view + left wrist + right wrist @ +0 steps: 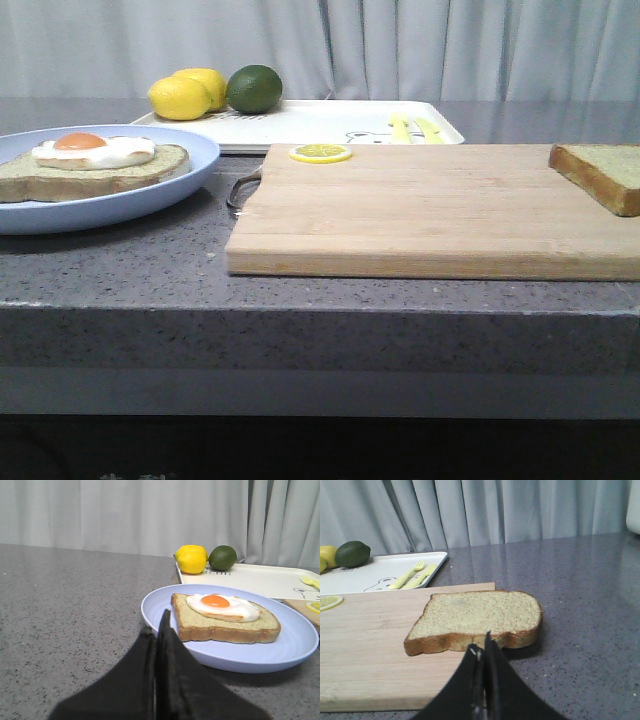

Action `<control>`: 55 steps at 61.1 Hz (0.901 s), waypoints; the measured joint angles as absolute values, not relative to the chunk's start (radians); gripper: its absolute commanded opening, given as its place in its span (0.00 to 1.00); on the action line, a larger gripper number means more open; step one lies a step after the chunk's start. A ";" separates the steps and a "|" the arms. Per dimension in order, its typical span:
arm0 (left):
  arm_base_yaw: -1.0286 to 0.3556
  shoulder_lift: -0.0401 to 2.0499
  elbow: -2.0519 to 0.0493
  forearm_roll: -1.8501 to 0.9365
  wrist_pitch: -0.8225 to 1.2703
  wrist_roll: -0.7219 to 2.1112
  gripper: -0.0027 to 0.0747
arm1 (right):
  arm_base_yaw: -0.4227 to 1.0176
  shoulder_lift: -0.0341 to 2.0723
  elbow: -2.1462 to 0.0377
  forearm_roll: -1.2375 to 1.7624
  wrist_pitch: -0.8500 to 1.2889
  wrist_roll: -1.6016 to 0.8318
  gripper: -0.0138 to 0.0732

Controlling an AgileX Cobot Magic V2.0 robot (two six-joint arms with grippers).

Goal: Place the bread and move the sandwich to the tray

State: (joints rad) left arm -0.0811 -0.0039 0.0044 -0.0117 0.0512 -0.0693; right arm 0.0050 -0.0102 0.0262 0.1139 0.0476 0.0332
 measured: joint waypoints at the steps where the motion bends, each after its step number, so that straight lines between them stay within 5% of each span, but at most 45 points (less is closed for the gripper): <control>1: -0.081 -0.004 0.004 -0.012 0.051 -0.069 0.01 | 0.005 -0.010 0.026 0.114 0.048 0.033 0.08; 55: -0.081 -0.004 0.003 -0.012 -0.054 -0.069 0.01 | 0.005 -0.010 0.026 0.114 0.017 0.033 0.08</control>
